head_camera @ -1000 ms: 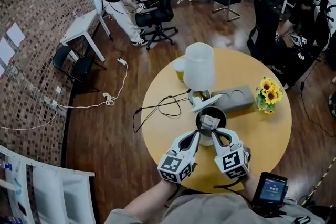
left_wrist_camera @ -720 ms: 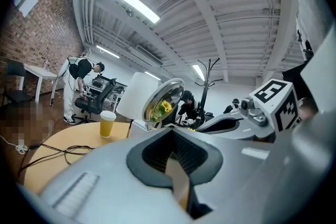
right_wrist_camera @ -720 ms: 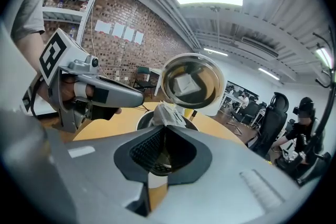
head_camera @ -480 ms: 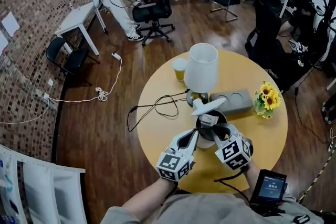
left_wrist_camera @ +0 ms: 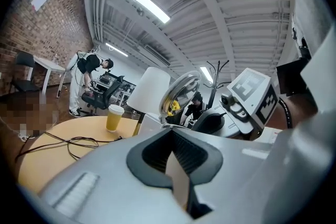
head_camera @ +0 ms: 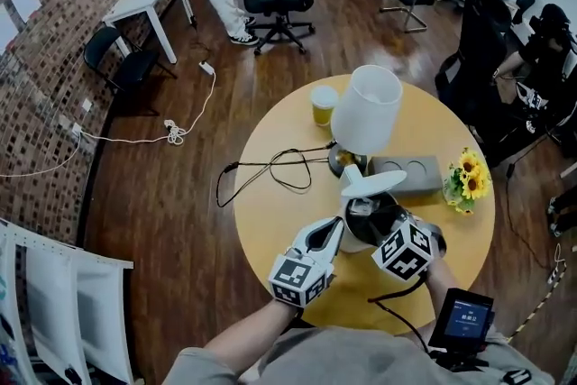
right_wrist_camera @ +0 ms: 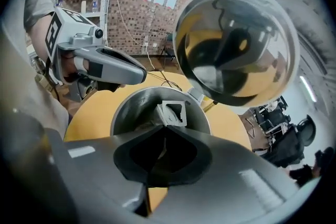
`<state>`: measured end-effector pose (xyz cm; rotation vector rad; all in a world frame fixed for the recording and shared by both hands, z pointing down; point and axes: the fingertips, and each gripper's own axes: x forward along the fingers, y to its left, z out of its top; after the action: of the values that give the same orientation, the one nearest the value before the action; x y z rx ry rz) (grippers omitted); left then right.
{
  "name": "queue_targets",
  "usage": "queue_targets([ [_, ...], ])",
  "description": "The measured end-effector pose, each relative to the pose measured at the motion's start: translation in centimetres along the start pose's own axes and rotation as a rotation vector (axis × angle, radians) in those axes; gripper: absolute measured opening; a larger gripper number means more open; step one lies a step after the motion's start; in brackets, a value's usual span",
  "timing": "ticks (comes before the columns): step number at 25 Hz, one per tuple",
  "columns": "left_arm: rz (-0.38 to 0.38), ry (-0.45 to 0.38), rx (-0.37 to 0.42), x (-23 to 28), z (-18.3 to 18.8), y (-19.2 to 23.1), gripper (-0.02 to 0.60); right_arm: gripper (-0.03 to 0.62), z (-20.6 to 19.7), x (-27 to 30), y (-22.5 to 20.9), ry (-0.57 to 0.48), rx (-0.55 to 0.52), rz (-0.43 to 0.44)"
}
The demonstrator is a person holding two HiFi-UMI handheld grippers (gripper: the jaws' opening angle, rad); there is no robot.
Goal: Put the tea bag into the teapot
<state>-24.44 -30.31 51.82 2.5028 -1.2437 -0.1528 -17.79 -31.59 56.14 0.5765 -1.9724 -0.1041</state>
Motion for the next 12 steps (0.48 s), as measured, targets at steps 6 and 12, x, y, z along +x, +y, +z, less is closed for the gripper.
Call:
queue_targets([
  [6,0.015,0.003,-0.009,0.4,-0.8,0.3,0.002,0.025,-0.6,0.9,0.1,0.109,-0.130,0.062],
  [12,0.021,0.003,-0.023,0.6,-0.8,0.4,0.002,0.025,-0.8,1.4,0.2,0.163,-0.204,0.095],
])
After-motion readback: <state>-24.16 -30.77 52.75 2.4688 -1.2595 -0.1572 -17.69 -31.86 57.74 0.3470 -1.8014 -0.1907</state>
